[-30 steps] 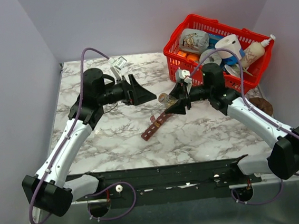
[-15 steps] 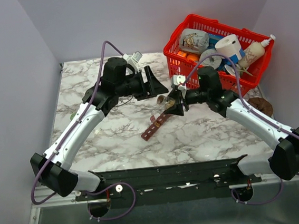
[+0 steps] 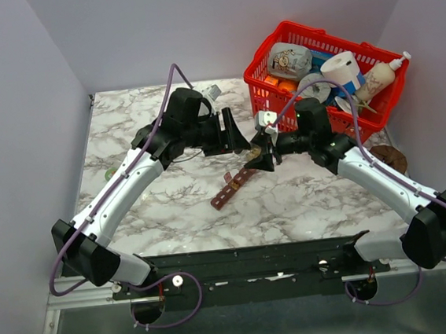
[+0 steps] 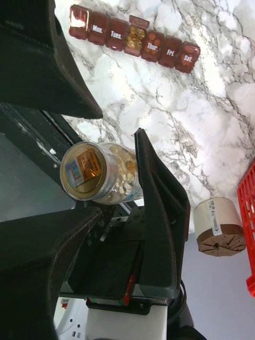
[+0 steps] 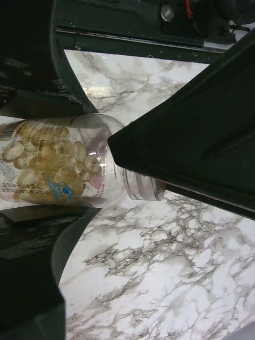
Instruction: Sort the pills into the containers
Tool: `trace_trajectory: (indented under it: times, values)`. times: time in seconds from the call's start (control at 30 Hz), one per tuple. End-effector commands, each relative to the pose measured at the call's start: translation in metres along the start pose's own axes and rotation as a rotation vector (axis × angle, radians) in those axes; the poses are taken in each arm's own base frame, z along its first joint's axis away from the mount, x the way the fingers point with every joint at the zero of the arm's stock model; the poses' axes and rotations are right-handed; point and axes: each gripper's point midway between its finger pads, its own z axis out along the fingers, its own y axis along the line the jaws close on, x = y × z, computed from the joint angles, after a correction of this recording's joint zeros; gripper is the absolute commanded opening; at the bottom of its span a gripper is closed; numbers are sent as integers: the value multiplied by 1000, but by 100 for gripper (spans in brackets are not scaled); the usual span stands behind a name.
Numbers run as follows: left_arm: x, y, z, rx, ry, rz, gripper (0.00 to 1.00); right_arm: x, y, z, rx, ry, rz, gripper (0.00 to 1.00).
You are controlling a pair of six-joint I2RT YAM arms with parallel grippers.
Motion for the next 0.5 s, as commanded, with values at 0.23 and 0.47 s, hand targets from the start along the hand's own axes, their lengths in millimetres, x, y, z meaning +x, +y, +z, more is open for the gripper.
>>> trace_trajectory:
  times: [0.23, 0.47]
  values:
    - [7, 1, 0, 3, 37, 59, 39, -16, 0, -1, -4, -29, -40, 7]
    - [28, -4, -3, 163, 142, 277, 30, -24, 21, 3, -123, -86, 24, 7]
